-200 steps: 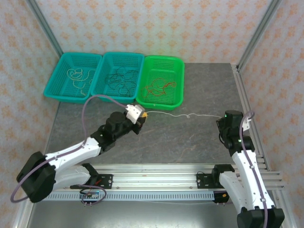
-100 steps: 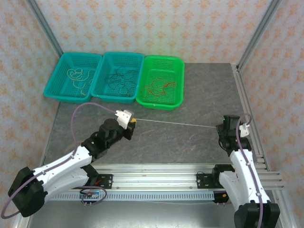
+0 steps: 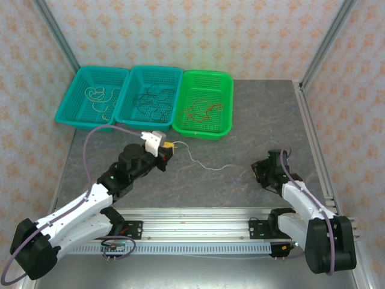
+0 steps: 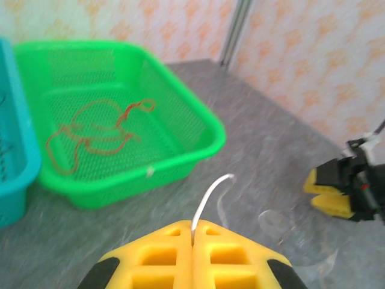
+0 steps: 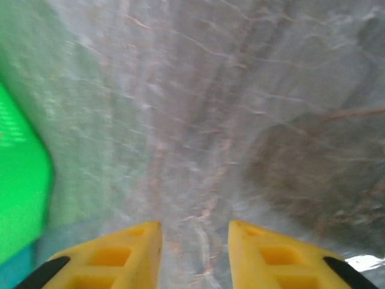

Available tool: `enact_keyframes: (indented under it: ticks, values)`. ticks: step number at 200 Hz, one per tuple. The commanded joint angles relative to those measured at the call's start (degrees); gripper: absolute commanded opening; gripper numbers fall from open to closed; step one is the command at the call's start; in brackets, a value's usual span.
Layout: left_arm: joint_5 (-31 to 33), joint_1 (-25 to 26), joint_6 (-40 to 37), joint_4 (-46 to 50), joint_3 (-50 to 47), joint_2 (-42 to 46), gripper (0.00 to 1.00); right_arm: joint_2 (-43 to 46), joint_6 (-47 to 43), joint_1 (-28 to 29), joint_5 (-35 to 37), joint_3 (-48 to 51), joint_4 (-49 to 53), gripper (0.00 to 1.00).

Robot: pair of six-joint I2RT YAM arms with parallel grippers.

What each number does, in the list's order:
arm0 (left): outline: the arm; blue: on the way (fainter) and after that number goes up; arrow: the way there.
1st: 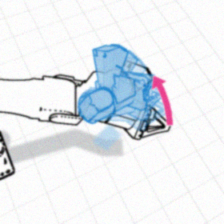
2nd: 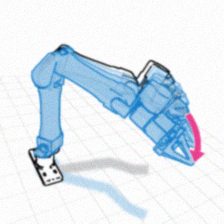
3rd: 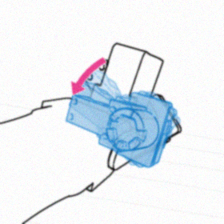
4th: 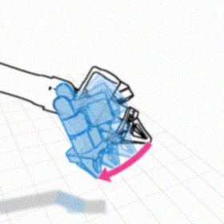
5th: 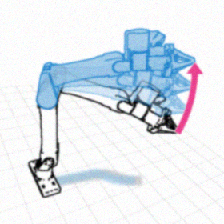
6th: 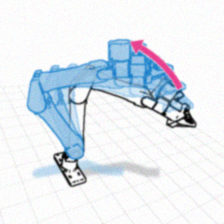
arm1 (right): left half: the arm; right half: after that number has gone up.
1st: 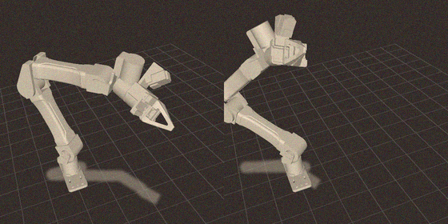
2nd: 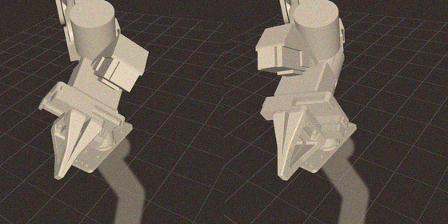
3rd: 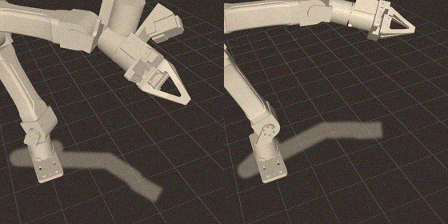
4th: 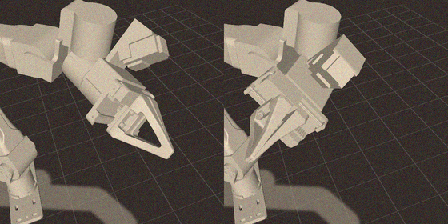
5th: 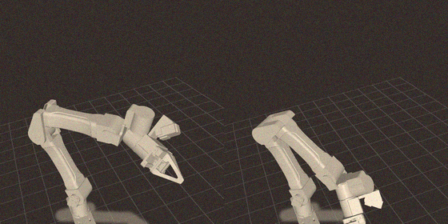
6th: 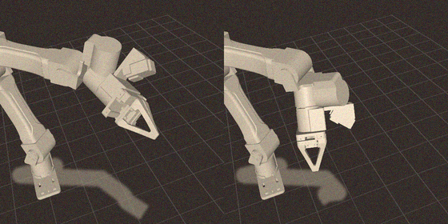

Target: Untangle the cables

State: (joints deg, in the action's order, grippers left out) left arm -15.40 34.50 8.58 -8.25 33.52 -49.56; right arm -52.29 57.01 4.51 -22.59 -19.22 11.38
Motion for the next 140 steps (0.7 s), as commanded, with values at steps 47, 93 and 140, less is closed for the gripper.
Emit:
enact_keyframes:
  ticks: [47, 93, 140]
  values:
    - [4.4, 0.3, -5.8, 11.0, 24.2, -5.3, 0.00, 10.6, -0.9, 0.2, 1.0, -15.5, 2.1, 0.73]
    - [19.6, -4.1, -15.1, 21.9, 46.8, -15.0, 0.00, 7.5, 1.5, 0.3, -8.0, -19.1, -2.6, 0.75]
    - [15.3, -19.1, -18.5, 24.7, 65.2, -28.7, 0.00, 7.6, 0.4, 0.4, -10.5, -19.6, -2.5, 0.78]
